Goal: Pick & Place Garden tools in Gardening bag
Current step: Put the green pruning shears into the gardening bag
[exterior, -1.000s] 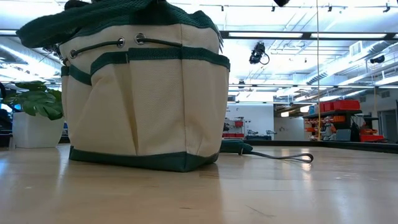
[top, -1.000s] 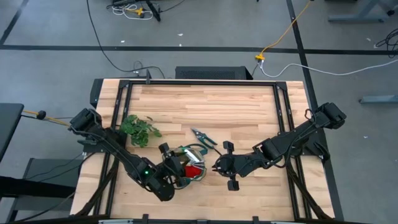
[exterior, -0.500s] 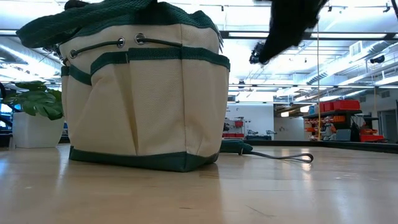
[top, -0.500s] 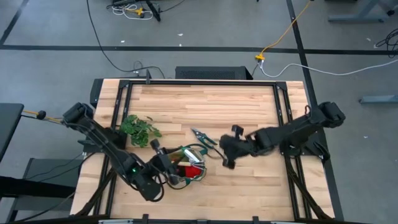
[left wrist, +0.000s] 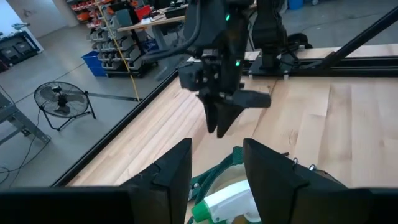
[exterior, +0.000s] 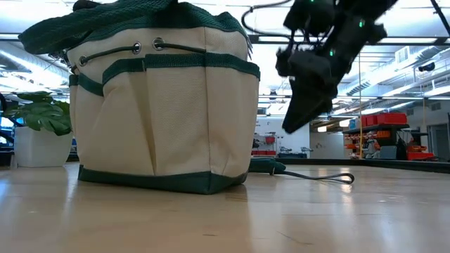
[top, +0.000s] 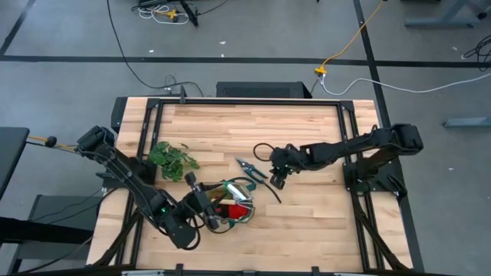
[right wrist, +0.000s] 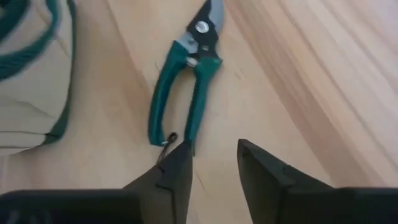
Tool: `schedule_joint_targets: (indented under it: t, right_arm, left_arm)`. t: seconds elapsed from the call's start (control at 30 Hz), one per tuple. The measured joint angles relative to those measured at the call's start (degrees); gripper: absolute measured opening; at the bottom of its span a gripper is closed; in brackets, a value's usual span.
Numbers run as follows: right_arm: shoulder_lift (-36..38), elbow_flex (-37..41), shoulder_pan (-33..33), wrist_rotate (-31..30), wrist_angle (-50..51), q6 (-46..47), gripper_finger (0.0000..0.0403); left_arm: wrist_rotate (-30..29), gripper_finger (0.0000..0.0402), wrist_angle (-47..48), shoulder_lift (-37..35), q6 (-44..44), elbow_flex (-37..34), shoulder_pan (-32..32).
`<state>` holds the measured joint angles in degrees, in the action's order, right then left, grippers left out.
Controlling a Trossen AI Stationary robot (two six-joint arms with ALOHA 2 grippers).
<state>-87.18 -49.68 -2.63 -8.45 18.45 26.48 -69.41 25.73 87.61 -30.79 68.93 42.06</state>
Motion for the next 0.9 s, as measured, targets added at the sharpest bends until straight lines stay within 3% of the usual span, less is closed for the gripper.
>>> schedule_joint_targets:
  t: [0.23, 0.4, 0.9]
  right_arm:
    - [0.0, 5.4, 0.8, 0.6, -9.8, 0.2, 0.0136]
    - [-4.0, 5.5, 0.9, 1.5, -14.3, 0.5, 0.0134]
    - [-9.4, 5.4, 0.7, 1.6, -20.3, 1.2, 0.0133]
  left_arm:
    - [0.0, 0.0151, -0.1, 0.0, 0.0, 0.0, -0.2]
    - [0.0, 0.0151, -0.5, 0.0, 0.3, 0.0, -0.2]
    - [0.1, 0.0151, -1.2, 0.0, 0.6, 0.0, -0.2]
